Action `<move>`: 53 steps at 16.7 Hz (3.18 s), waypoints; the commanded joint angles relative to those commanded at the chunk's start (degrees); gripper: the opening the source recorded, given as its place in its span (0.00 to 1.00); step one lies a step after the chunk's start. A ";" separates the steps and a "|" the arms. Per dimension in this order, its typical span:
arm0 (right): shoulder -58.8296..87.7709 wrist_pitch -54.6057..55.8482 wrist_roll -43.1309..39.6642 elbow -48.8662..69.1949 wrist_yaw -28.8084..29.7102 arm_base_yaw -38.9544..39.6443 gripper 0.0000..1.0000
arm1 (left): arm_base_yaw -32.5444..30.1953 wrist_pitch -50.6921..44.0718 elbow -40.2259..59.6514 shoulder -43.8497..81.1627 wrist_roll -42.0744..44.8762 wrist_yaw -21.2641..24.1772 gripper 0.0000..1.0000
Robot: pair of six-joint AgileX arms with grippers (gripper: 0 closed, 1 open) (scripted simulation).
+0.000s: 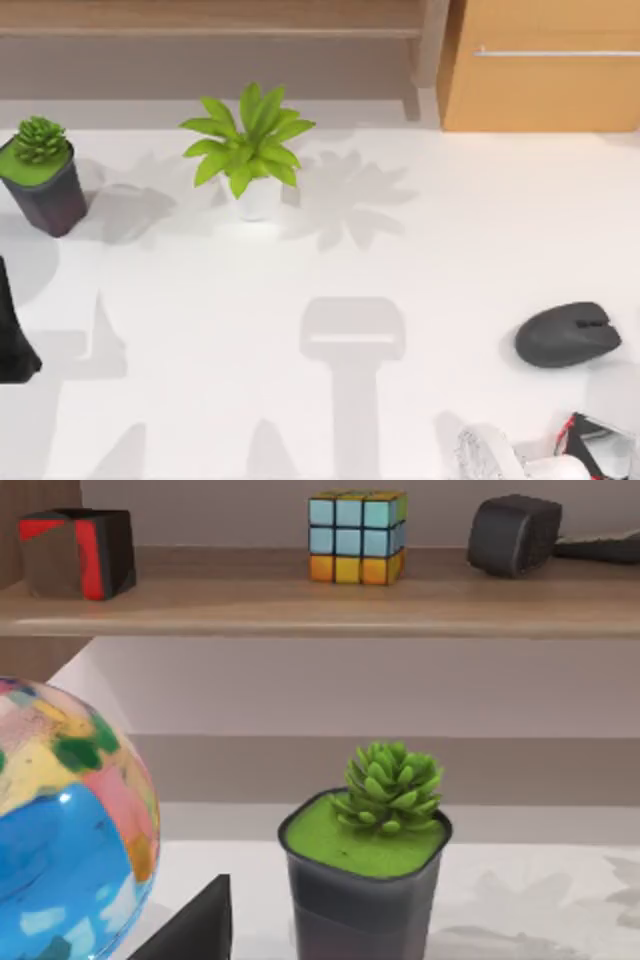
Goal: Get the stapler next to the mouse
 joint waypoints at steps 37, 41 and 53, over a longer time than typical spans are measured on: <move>-3.90 -8.09 -0.02 3.99 0.00 -0.05 0.00 | 0.00 0.00 0.00 0.00 0.00 0.00 1.00; -1.52 -9.77 0.23 7.78 -0.40 0.52 0.00 | 0.00 0.00 0.00 0.00 0.00 0.00 1.00; 30.52 -24.83 -0.46 56.40 -1.86 18.39 0.00 | 0.00 0.00 0.00 0.00 0.00 0.00 1.00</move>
